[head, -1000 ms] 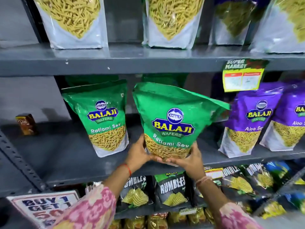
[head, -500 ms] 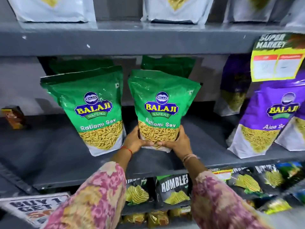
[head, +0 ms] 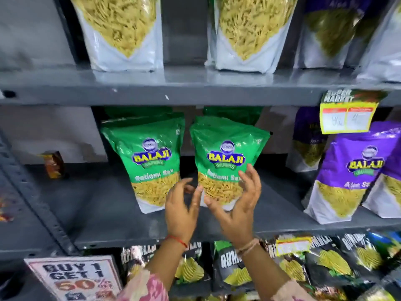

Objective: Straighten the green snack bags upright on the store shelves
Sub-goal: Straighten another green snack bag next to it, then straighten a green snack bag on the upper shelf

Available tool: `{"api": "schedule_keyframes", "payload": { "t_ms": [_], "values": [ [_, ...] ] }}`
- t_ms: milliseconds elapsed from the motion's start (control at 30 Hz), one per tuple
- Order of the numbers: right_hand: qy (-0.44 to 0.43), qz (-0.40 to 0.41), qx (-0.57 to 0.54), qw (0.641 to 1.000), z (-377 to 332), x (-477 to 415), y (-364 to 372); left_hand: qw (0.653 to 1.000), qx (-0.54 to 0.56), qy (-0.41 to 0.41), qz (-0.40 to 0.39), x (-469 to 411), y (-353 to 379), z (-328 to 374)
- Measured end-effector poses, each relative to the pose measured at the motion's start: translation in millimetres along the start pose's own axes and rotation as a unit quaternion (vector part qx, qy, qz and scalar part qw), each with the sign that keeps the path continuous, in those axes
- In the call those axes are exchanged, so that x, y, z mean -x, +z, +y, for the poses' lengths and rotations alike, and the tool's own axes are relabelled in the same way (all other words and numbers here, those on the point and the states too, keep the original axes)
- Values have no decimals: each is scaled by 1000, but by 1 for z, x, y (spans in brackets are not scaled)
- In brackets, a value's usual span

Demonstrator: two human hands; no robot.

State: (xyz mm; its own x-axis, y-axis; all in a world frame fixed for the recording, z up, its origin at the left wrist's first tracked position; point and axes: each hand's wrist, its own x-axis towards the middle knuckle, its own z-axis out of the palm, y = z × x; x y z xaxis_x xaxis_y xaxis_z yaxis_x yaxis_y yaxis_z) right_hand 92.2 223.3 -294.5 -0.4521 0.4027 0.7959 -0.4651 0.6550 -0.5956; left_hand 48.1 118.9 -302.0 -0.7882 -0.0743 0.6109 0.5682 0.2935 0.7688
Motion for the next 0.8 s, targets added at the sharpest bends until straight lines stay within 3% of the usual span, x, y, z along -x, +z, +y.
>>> {"api": "schedule_keyframes", "payload": {
  "t_ms": [100,233,333,400,467,567,700,800],
  "values": [
    [-100,12,-98,990,-69,-46,3,986,25,122,111,-37,-31,56],
    [-153,3,-185,971,-148,-122,13,953,29,232,194,-100,-77,126],
    [-160,-39,-173,971,-181,-188,30,953,27,210,217,-155,-109,154],
    [-96,-104,-145,979,-187,-233,48,966,9,146,215,-197,-126,161],
    [-4,-188,-115,975,-183,-267,67,981,-7,48,190,-236,-141,160],
    [140,-294,-121,938,-162,-296,96,994,13,-52,97,-270,-152,149],
    [224,-348,-73,907,-139,-306,129,990,70,-85,-87,-287,-151,129],
    [249,-384,-135,879,-141,-300,139,981,99,-91,-143,-298,-151,118]
  ]
}}
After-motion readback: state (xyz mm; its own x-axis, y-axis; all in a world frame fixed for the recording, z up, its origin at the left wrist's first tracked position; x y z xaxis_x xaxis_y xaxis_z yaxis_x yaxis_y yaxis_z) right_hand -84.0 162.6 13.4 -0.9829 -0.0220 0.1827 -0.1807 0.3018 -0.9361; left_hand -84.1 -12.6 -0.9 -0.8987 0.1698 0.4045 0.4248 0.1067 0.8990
